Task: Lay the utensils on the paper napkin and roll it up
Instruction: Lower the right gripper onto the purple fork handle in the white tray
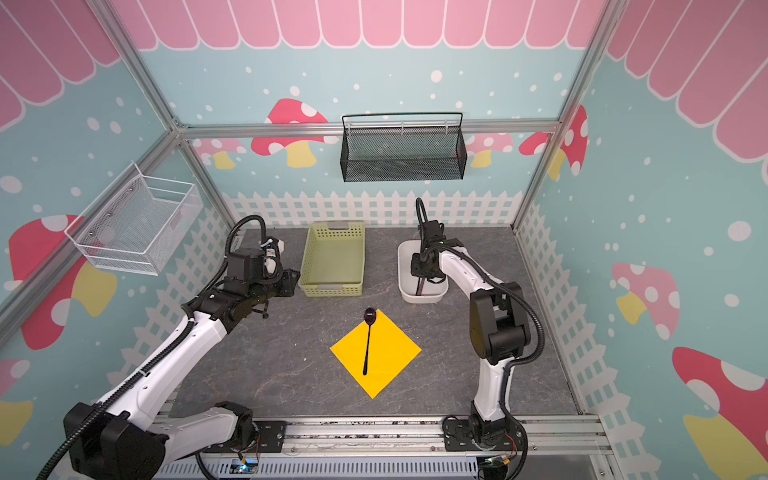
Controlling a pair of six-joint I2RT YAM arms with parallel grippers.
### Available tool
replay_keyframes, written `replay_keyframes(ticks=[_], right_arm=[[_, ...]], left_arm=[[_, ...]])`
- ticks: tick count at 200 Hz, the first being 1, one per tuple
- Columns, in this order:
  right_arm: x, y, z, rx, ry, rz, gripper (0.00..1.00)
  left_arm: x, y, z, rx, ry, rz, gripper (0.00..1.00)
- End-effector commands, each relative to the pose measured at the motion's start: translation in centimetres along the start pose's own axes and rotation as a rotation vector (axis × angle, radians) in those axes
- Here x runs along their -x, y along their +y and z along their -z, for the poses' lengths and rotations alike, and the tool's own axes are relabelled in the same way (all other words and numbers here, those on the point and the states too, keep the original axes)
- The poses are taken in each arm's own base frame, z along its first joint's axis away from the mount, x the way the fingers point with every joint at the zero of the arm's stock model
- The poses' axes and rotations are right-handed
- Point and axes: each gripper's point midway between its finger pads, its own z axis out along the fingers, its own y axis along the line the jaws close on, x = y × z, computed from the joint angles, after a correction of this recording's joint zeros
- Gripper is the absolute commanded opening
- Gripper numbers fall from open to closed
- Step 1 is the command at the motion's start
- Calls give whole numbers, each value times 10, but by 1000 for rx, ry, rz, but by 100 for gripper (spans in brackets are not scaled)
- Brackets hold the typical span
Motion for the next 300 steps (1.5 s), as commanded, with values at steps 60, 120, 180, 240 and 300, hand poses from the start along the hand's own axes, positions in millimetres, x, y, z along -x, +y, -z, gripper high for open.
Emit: replay_keyframes(ticks=[60,120,180,240,300], right_arm=[[20,-17,-60,-74,81,-28,13],[25,-23,-85,-113,116,-39,18],[20,-30,-97,-144,141,-40,18],[14,-28,-112,-125,172,-37,18],[-1,-33,-123,-142,227,-44,15]], left_arm=[[-3,10,-5,48,16,-27,29],[-5,8,-9,38,28,-26,30],[-4,9,-9,42,28,-27,30],[-4,9,-11,43,31,-27,30],[-5,8,-13,36,38,-25,29]])
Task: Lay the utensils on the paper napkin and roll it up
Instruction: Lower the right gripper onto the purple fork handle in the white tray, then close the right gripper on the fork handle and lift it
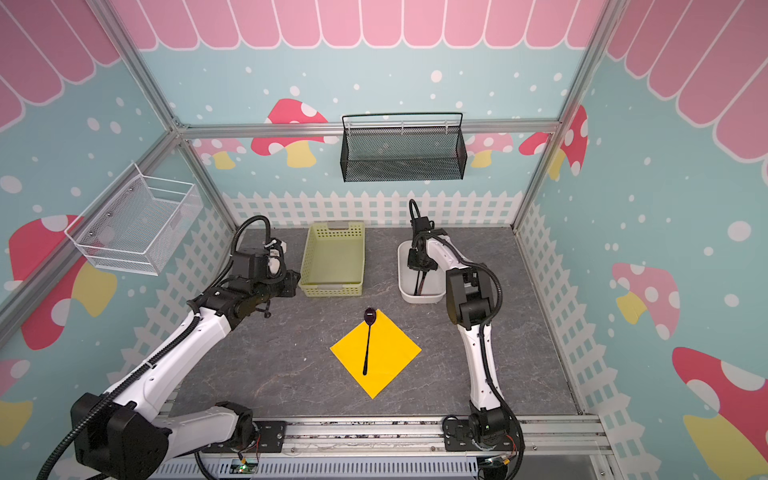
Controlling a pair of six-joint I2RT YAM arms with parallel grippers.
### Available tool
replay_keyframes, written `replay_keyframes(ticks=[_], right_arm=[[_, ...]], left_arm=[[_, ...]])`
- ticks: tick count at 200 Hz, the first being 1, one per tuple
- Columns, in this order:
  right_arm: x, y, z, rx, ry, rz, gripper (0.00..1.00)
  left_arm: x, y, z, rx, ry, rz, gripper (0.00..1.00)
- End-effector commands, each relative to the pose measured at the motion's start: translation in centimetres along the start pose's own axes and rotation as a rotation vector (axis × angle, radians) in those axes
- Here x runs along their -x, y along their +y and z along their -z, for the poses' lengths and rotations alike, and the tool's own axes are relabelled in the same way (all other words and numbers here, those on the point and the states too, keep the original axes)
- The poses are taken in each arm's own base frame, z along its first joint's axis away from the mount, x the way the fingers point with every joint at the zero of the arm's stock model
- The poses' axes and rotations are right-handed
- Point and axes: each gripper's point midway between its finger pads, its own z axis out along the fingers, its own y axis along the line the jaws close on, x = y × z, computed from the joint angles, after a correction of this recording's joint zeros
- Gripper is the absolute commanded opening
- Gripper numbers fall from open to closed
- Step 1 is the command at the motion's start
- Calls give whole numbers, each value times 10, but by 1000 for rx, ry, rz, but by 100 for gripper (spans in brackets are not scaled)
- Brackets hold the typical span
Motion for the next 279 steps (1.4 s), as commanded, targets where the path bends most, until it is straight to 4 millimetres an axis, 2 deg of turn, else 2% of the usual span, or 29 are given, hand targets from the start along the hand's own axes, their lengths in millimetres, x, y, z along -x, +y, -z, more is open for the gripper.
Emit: replay_keyframes(ticks=[1,39,91,155,215,279], right_arm=[[-34,-12,-28,-40,129,-8,15],[-37,-14,-26,-52,143,-3,12],[-47,-21,-22,-88,184,19,14],[-52,-16,-25,-66,202,22,11],[-41,-10,-18,-52,173,20,3],[-22,2,16,-23,104,29,0]], left_arm=[[3,1,0,5,1,-12,29],[4,-1,-2,-5,4,-10,29],[3,-2,-3,-14,10,-7,29],[4,-2,-2,-13,6,-5,29],[5,-2,-2,-13,5,-6,29],[7,-3,1,-15,-6,-7,29]])
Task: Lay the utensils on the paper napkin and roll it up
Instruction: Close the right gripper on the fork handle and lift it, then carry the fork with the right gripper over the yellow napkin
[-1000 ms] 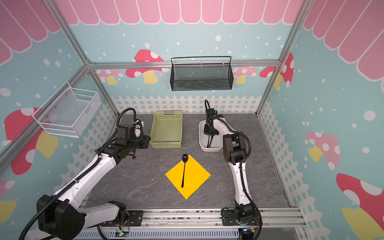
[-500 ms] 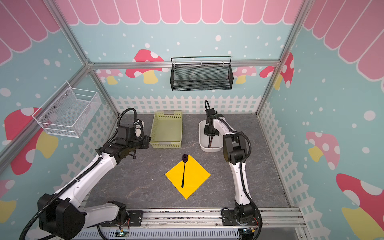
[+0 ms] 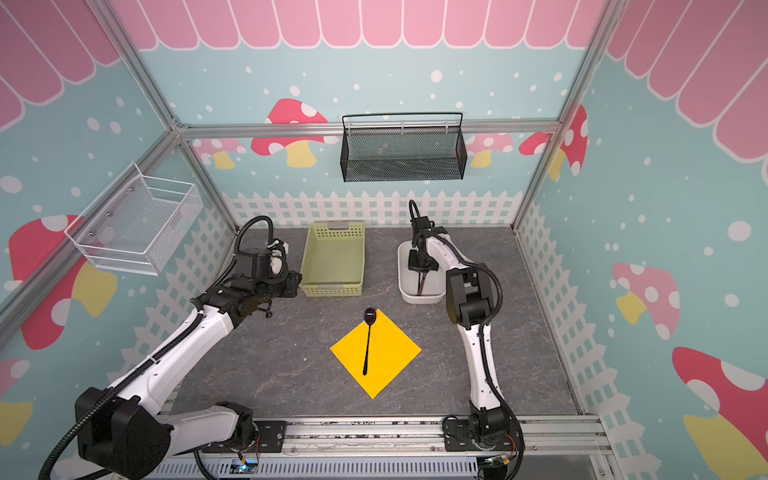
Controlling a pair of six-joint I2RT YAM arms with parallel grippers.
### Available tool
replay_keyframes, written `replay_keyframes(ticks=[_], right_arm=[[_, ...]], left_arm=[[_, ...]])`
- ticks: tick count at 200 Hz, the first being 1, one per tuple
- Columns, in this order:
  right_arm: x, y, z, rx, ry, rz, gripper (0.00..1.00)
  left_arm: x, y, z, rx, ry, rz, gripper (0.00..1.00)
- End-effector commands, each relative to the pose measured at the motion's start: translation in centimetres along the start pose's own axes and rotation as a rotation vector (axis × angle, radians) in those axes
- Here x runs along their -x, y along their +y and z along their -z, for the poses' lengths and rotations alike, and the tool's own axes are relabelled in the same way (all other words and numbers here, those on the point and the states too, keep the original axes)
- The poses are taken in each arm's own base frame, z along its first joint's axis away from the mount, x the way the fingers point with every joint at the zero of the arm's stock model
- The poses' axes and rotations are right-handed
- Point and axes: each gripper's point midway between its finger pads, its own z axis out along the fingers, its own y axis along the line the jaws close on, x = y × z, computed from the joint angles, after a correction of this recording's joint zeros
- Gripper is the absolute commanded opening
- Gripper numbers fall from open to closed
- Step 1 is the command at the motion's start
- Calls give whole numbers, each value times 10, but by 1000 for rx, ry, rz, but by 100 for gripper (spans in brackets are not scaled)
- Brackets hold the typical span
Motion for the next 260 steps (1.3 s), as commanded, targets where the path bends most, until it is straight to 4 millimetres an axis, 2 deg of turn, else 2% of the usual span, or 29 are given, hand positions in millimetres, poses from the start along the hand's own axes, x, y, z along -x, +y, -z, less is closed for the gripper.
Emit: replay_keyframes(ticks=[1,68,175,219,260], right_arm=[[-12,5,10,-7,47,20,0],[0,14,51,11,-13,34,0],[10,20,89,12,-68,43,0],[7,21,97,10,-66,51,0],[13,27,126,45,-127,48,0]], left_arm=[[11,-2,7,-11,-25,-7,29],[13,-3,13,-14,-42,-6,29],[15,-3,17,-17,-54,-6,29],[16,-4,18,-22,-55,-5,29],[15,-3,19,-19,-58,-5,29]])
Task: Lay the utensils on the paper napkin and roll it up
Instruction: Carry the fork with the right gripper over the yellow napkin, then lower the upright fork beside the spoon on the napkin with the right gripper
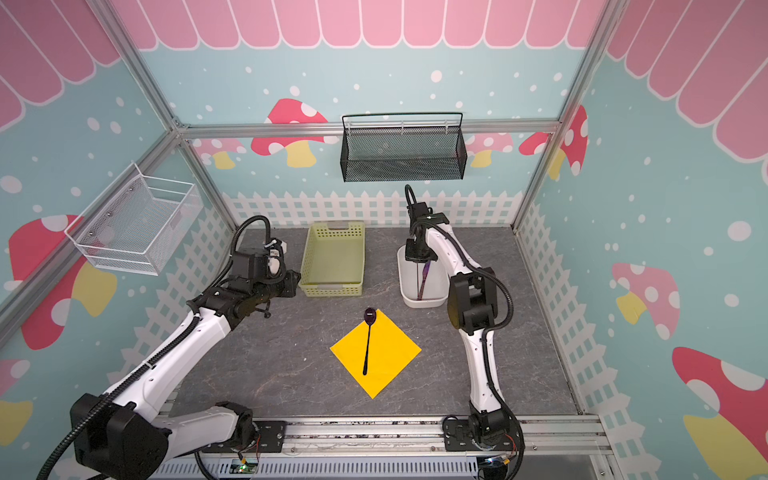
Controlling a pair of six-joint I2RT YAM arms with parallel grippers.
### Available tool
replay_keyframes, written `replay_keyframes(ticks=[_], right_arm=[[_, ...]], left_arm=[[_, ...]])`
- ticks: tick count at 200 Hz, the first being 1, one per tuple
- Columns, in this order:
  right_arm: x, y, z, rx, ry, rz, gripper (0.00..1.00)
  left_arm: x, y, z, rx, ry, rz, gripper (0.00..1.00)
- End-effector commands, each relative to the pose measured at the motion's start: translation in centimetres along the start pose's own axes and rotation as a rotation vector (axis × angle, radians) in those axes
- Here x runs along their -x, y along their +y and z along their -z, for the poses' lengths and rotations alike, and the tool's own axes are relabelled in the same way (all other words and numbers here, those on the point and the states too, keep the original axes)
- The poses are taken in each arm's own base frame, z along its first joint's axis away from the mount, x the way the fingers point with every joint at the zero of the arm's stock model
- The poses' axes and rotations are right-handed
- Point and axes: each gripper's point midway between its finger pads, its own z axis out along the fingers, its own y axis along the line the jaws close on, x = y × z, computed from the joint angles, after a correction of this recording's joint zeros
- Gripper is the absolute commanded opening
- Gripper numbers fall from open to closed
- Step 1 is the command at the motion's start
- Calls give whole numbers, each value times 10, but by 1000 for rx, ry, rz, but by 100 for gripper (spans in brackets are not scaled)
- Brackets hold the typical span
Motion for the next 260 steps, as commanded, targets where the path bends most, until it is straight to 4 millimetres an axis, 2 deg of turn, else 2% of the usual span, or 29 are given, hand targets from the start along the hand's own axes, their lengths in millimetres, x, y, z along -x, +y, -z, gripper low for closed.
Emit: replay_keyframes(ticks=[1,31,50,69,73,75,80,109,127,149,198,231,260], right_arm=[[10,7,44,34,-77,12,0],[8,28,71,176,-133,20,0],[-1,42,84,290,-154,17,0],[-16,57,95,419,-159,11,0],[-21,58,91,439,-147,6,0],[-21,61,100,460,-164,10,0],[-25,64,104,495,-166,8,0],[-56,76,108,626,-143,-9,0],[-79,82,104,687,-116,-24,0],[-113,90,90,732,-63,-37,0],[-183,97,51,749,59,-68,0],[-213,106,32,759,119,-93,0],[-226,112,21,789,151,-129,0]], left_arm=[[11,-2,10,-11,-34,-5,29],[11,-1,11,-9,-36,-5,29],[12,-2,11,-11,-37,-6,29],[11,-2,10,-11,-34,-5,29],[11,-2,10,-12,-34,-4,29],[11,-2,10,-12,-34,-4,29],[11,-2,10,-13,-33,-4,29],[10,-3,8,-19,-28,-2,29],[10,-3,7,-18,-25,0,29],[9,-3,5,-19,-21,0,29],[7,-3,3,-18,-13,2,29],[6,-4,-2,-26,-2,5,29],[5,-3,-3,-23,1,4,29]])
